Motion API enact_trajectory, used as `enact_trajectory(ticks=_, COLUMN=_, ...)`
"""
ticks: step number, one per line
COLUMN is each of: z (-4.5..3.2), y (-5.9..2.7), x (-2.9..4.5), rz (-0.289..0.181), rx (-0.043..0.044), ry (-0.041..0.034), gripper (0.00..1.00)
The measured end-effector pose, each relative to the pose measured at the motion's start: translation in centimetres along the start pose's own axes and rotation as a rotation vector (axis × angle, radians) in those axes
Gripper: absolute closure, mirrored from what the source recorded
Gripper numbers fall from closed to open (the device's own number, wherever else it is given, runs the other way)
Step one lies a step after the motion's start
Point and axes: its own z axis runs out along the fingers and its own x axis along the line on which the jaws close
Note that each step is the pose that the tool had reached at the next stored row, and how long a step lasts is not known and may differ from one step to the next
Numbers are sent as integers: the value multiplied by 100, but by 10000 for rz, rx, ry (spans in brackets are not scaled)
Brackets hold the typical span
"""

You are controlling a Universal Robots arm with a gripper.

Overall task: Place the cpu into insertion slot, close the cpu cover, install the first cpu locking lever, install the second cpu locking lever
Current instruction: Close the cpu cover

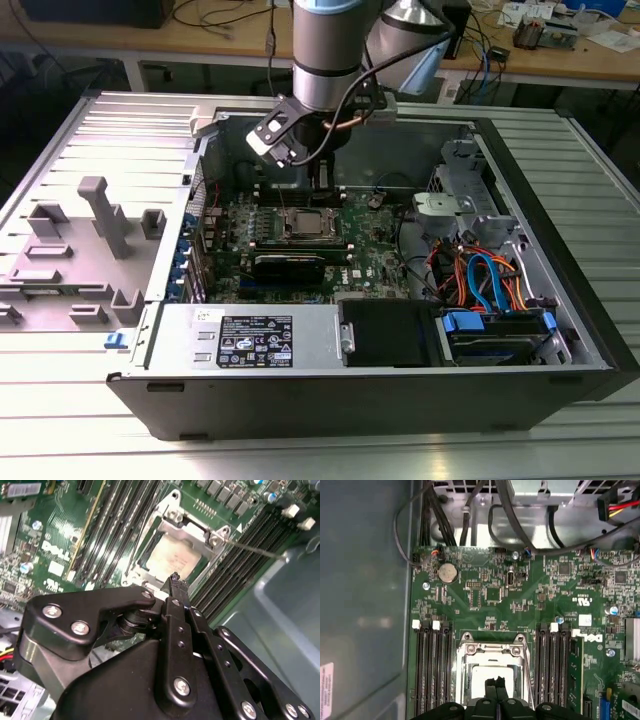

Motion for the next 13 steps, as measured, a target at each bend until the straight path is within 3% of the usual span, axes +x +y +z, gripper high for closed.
enact_trajectory(ticks=6, z=110, y=-105, x=0, rz=1, rx=0, ry=0, gripper=89)
enact_trajectory(ticks=7, z=199, y=-221, x=2, rz=1, rx=-8, ry=0, gripper=89)
enact_trajectory(ticks=9, z=325, y=-267, x=1, rz=8, rx=-10, ry=1, gripper=89)
enact_trajectory(ticks=13, z=368, y=-275, x=-1, rz=8, rx=-8, ry=0, gripper=89)
